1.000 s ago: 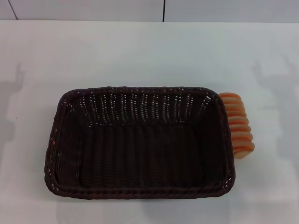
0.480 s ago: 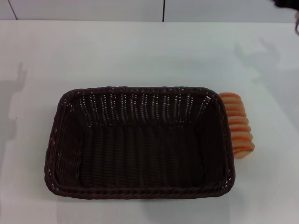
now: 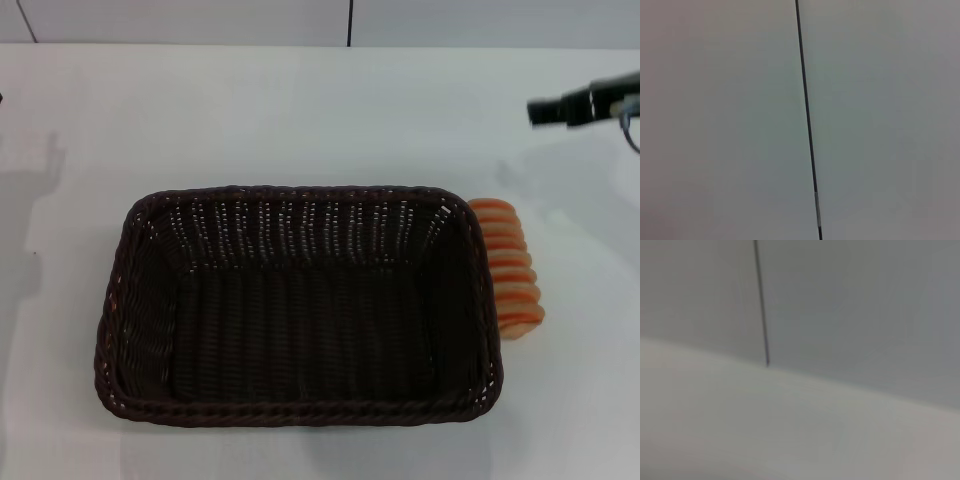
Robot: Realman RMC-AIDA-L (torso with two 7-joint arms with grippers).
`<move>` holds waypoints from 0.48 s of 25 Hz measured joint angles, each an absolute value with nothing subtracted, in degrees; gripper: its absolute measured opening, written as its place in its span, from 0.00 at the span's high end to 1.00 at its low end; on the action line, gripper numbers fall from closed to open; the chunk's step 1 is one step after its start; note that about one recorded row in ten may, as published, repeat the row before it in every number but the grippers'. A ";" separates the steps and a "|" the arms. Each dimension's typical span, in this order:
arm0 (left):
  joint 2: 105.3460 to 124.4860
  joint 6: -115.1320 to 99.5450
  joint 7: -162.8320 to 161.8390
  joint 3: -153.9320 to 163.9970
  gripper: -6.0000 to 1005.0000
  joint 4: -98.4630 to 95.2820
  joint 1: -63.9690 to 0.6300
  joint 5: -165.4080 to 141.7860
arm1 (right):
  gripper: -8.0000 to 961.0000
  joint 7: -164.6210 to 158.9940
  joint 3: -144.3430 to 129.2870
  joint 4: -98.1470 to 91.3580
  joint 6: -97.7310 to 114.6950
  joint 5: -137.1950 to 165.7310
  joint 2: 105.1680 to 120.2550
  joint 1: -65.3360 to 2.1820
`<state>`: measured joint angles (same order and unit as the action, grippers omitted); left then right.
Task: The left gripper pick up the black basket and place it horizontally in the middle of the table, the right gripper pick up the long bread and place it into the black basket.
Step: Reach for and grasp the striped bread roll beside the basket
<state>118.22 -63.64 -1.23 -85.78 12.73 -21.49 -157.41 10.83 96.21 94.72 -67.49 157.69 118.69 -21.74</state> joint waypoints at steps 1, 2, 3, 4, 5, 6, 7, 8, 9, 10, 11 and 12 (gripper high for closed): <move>118.21 -63.50 -1.23 -85.78 0.28 12.72 -21.58 -157.42 | 0.18 10.95 96.19 95.19 -72.61 158.18 118.62 -23.02; 118.21 -63.50 -1.23 -85.78 0.28 12.72 -21.58 -157.42 | 0.18 10.95 96.19 95.19 -72.61 158.18 118.62 -23.02; 118.21 -63.46 -1.23 -85.78 0.28 12.71 -21.63 -157.43 | 0.18 10.99 96.06 95.30 -74.52 158.50 118.66 -23.38; 118.21 -63.44 -1.23 -85.78 0.28 12.71 -21.66 -157.45 | 0.18 11.01 95.69 95.49 -76.51 159.01 118.74 -23.65; 118.21 -63.44 -1.23 -85.78 0.28 12.76 -21.68 -157.47 | 0.18 11.00 95.30 95.58 -77.95 159.40 118.82 -23.77; 118.21 -63.44 -1.23 -85.78 0.28 12.91 -21.65 -157.48 | 0.18 10.93 94.53 95.69 -79.39 159.67 118.89 -23.86; 118.21 -63.44 -1.23 -85.78 0.28 12.91 -21.65 -157.48 | 0.18 10.74 93.99 95.71 -80.07 159.78 118.91 -23.90; 118.21 -63.44 -1.23 -85.78 0.28 12.95 -21.61 -157.49 | 0.18 10.41 93.25 95.74 -80.78 159.84 118.93 -23.98; 118.21 -63.44 -1.23 -85.78 0.28 12.96 -21.57 -157.49 | 0.18 10.10 92.46 95.82 -81.53 159.87 118.93 -24.06; 118.21 -63.44 -1.23 -85.78 0.28 12.97 -21.56 -157.50 | 0.18 9.90 91.85 95.90 -82.12 159.87 118.94 -24.13; 118.21 -63.44 -1.23 -85.78 0.28 13.03 -21.52 -157.51 | 0.18 9.74 91.36 95.94 -82.56 159.88 118.96 -24.17; 118.21 -63.44 -1.23 -85.78 0.28 13.03 -21.52 -157.51 | 0.18 9.64 91.03 95.90 -82.85 159.89 118.98 -24.21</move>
<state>118.21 -63.44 -1.23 -85.78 13.03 -21.52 -157.51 9.64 91.03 95.90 -82.85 159.89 118.98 -24.21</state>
